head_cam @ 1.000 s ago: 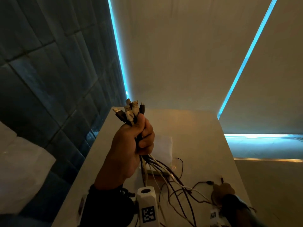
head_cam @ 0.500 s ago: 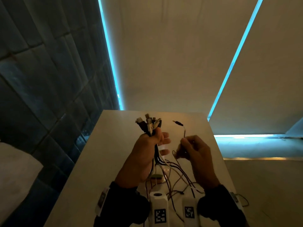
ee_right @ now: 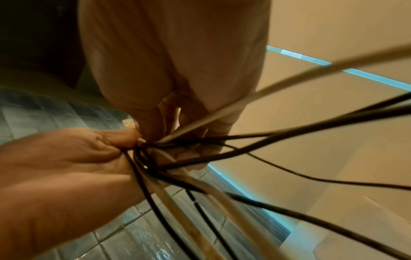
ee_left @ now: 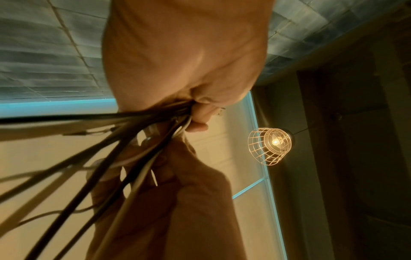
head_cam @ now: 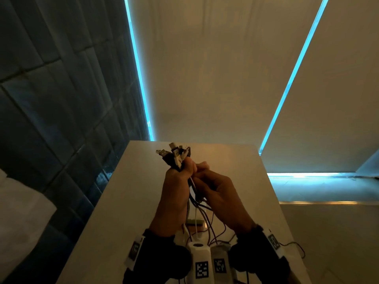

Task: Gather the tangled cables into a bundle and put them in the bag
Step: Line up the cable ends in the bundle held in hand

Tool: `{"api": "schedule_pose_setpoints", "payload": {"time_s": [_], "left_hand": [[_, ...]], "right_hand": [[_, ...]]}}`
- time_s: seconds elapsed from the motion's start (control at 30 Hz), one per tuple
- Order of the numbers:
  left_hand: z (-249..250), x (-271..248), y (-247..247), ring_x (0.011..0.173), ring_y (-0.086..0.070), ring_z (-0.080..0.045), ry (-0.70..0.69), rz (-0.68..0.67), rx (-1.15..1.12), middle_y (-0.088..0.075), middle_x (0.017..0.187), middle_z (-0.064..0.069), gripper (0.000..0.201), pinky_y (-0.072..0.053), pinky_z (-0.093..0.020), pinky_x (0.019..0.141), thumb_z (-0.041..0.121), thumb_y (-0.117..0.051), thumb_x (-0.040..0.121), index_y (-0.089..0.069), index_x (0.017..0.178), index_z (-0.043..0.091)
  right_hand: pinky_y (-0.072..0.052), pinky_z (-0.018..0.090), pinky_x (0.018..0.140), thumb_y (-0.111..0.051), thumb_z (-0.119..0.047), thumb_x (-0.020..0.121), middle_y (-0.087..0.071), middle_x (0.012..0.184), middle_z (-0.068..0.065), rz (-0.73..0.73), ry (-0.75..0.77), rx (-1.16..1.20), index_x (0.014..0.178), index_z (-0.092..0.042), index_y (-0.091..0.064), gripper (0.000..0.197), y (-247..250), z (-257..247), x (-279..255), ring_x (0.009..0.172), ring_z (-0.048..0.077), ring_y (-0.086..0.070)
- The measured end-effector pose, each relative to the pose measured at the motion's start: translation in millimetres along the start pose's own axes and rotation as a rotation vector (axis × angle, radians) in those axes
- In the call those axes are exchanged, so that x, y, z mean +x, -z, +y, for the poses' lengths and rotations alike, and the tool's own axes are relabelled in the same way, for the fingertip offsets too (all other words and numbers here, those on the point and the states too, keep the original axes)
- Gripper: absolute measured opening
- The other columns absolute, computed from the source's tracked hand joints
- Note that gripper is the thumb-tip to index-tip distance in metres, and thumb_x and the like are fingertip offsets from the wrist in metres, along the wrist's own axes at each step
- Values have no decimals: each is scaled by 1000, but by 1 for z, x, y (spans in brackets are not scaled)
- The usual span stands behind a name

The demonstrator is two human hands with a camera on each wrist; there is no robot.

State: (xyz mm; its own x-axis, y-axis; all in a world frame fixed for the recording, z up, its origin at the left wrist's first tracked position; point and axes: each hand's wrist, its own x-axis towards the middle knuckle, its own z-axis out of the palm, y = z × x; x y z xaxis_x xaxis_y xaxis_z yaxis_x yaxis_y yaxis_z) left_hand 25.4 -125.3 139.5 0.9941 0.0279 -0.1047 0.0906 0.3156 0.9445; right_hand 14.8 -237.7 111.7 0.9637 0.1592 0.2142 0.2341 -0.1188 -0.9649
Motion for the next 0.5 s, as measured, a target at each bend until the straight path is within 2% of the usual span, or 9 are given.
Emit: {"api": "schedule_pose_setpoints", "payload": {"time_s": [0.07, 0.13, 0.2, 0.23, 0.27, 0.33, 0.43, 0.5], "left_hand": [[3, 1, 1, 95, -70, -29, -57, -13, -65, -72, 78, -8, 29, -48, -50, 94, 22, -38, 101, -49, 77, 10], [7, 1, 1, 72, -71, -24, -125, 7, -87, -56, 53, 5, 31, -53, -41, 80, 21, -36, 102, -48, 75, 10], [7, 4, 3, 45, -52, -13, -136, 47, -124, -39, 46, 6, 29, -51, -33, 58, 22, -38, 101, -49, 77, 10], [7, 5, 4, 39, -40, -9, -125, 46, -147, -35, 46, 7, 29, -44, -28, 48, 23, -39, 101, -50, 77, 11], [6, 8, 6, 37, -31, -7, -114, 38, -163, -33, 46, 8, 30, -35, -24, 41, 25, -40, 100, -49, 76, 12], [4, 11, 8, 36, -24, -5, -106, 24, -162, -31, 44, 9, 32, -24, -21, 37, 28, -40, 100, -48, 73, 12], [3, 14, 12, 35, -21, -5, -105, 24, -138, -29, 44, 8, 35, -18, -21, 36, 26, -39, 101, -46, 70, 13], [4, 14, 14, 35, -20, -5, -102, 25, -124, -28, 43, 7, 35, -18, -21, 36, 25, -38, 102, -45, 70, 13]], "right_hand": [[-47, 28, 63, -54, -8, 95, -60, 68, 0, -28, -26, -32, 89, -4, -67, 15, 2, 2, -2, 62, 11, -53], [-45, 19, 61, -58, -12, 94, -61, 66, -7, -16, -53, -70, 84, -7, -68, 15, 6, 6, -4, 60, 3, -53], [-45, 14, 60, -61, -14, 92, -63, 66, -7, 15, -59, -105, 80, -8, -68, 15, 9, 11, -5, 59, -2, -54], [-45, 13, 61, -62, -15, 91, -63, 66, -7, 28, -59, -134, 78, -11, -68, 15, 11, 14, -6, 60, -2, -56], [-45, 12, 62, -63, -16, 90, -64, 66, -7, 38, -60, -166, 75, -15, -67, 16, 12, 18, -6, 61, -2, -58], [-49, 11, 66, -64, -14, 90, -68, 70, -4, 39, -85, -188, 73, -18, -66, 18, 14, 28, -5, 66, 0, -64], [-51, 13, 69, -64, -14, 90, -70, 74, 4, 14, -151, -191, 76, -8, -70, 16, 17, 43, -7, 70, 3, -65], [-49, 14, 66, -64, -17, 90, -70, 74, 6, 13, -162, -227, 75, -8, -70, 19, 19, 52, -9, 68, 6, -63]]}}
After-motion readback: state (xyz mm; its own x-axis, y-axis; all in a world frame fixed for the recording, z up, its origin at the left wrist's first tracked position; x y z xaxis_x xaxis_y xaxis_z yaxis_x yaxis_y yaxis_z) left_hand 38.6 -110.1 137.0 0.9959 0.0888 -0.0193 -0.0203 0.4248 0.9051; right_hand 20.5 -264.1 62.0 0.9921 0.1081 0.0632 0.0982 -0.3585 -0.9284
